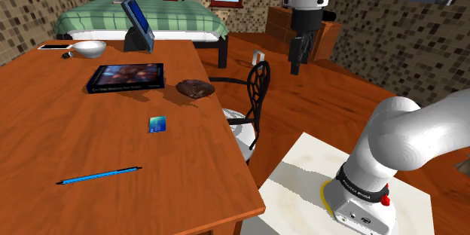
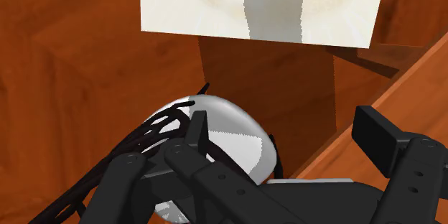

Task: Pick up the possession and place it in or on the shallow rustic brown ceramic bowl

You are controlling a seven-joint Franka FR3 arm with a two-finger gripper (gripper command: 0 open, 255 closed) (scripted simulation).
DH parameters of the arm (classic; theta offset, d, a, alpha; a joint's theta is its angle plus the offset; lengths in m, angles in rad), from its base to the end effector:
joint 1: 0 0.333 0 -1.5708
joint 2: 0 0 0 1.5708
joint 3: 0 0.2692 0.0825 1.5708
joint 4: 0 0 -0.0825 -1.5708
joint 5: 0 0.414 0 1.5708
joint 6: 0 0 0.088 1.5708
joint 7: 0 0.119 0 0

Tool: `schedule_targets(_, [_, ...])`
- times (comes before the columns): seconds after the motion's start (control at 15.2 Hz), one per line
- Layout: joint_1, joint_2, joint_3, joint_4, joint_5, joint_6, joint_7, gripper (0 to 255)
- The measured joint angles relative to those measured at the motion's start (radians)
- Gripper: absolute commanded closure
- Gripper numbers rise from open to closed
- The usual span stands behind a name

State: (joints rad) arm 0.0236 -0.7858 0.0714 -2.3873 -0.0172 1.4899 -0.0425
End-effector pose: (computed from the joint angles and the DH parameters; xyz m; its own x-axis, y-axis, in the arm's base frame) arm 0.3571 0.0340 0.5228 0.9874 0.1087 -0.1152 0.1165 -0.9912 0.0628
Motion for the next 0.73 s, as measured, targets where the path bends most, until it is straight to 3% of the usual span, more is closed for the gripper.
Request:
schedule_targets(0.2, [0.0,0.016,0.023,-0.006,0.018,0.028,0.038,0])
schedule_targets(0.73, [-0.005,0.187,0.183,-0.004,0.105,0.243,0.297,0])
